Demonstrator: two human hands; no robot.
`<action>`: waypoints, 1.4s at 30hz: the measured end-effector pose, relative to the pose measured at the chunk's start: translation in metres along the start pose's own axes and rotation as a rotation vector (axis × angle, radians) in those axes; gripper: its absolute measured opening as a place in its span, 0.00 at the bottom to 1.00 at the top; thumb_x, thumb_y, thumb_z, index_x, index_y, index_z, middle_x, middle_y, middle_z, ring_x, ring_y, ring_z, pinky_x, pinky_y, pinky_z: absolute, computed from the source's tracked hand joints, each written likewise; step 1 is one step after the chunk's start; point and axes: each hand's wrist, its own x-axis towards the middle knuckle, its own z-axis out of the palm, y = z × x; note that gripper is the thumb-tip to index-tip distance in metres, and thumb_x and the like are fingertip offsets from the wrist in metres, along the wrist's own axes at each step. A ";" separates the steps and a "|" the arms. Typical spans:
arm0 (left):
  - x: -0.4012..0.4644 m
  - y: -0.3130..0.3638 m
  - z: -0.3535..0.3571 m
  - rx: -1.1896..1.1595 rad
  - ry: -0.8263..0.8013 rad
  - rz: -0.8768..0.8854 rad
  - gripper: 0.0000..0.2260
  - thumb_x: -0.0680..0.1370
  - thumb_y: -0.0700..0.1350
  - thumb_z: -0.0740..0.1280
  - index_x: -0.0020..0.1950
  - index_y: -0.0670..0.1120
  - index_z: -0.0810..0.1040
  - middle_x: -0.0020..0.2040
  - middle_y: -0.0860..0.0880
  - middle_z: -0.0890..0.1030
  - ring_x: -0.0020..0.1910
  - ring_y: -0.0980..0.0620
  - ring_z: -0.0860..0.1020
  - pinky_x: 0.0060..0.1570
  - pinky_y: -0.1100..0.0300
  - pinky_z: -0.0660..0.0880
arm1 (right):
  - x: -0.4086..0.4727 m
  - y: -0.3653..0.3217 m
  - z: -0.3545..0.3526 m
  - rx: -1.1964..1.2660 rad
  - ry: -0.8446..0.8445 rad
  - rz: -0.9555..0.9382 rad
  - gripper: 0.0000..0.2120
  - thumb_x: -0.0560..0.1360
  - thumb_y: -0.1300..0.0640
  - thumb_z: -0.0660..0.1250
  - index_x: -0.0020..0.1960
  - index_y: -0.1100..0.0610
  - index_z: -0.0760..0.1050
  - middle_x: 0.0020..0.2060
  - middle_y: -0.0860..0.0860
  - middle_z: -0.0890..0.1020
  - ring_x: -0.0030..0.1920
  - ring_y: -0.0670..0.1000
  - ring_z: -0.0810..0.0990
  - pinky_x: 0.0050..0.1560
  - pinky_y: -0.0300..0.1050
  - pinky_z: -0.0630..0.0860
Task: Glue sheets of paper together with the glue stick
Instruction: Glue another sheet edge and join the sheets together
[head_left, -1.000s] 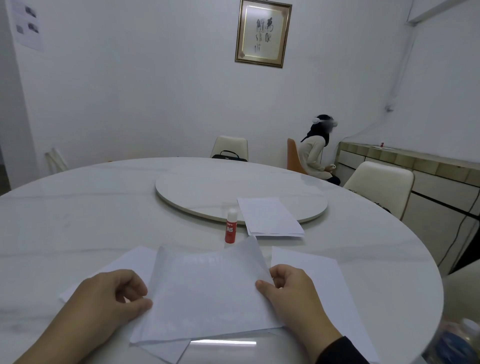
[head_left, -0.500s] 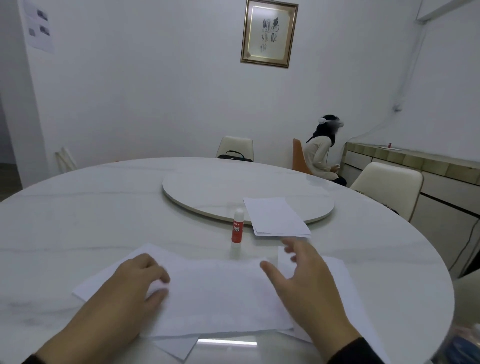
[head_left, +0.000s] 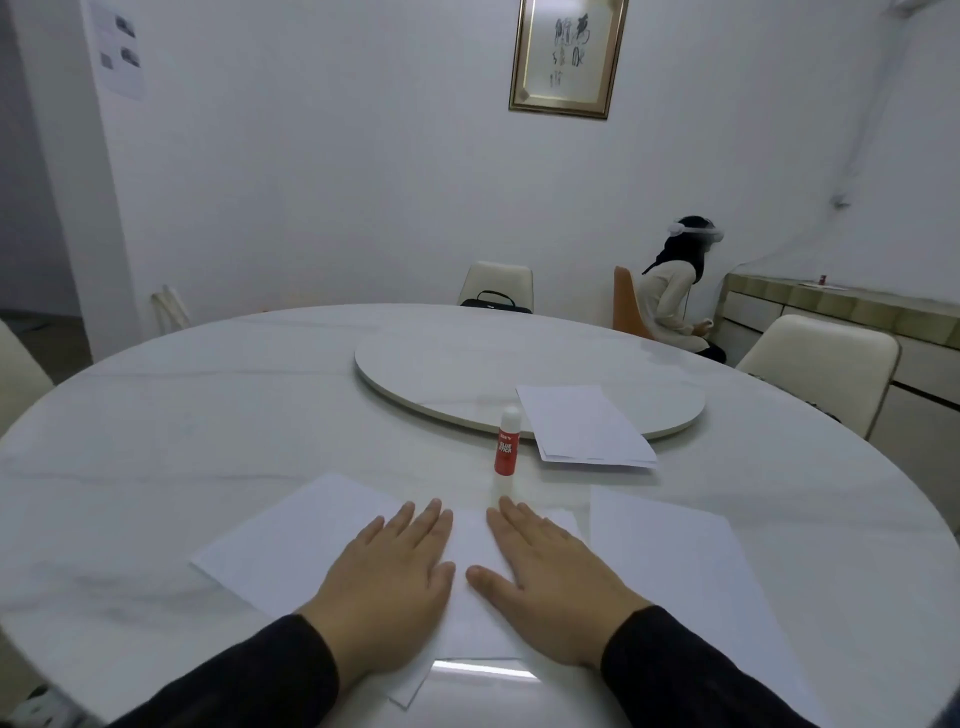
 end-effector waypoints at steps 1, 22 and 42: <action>0.000 0.001 0.000 -0.010 -0.007 -0.016 0.25 0.82 0.53 0.43 0.77 0.49 0.40 0.79 0.53 0.40 0.77 0.55 0.40 0.75 0.57 0.40 | 0.000 0.000 0.001 0.002 0.001 0.012 0.35 0.78 0.35 0.46 0.78 0.52 0.41 0.78 0.47 0.42 0.77 0.45 0.41 0.74 0.41 0.40; -0.014 -0.006 -0.003 -0.051 0.002 -0.074 0.30 0.80 0.59 0.45 0.78 0.48 0.40 0.79 0.52 0.40 0.77 0.57 0.40 0.74 0.61 0.40 | -0.009 0.004 0.008 0.009 0.057 0.282 0.39 0.77 0.34 0.43 0.78 0.57 0.40 0.78 0.51 0.42 0.77 0.48 0.40 0.76 0.47 0.38; -0.016 -0.009 -0.001 -0.063 -0.005 -0.139 0.35 0.77 0.65 0.45 0.78 0.48 0.39 0.79 0.52 0.39 0.77 0.53 0.39 0.76 0.57 0.41 | -0.011 0.006 -0.011 -0.003 0.039 0.275 0.42 0.73 0.30 0.50 0.77 0.56 0.51 0.77 0.52 0.56 0.76 0.53 0.54 0.76 0.50 0.50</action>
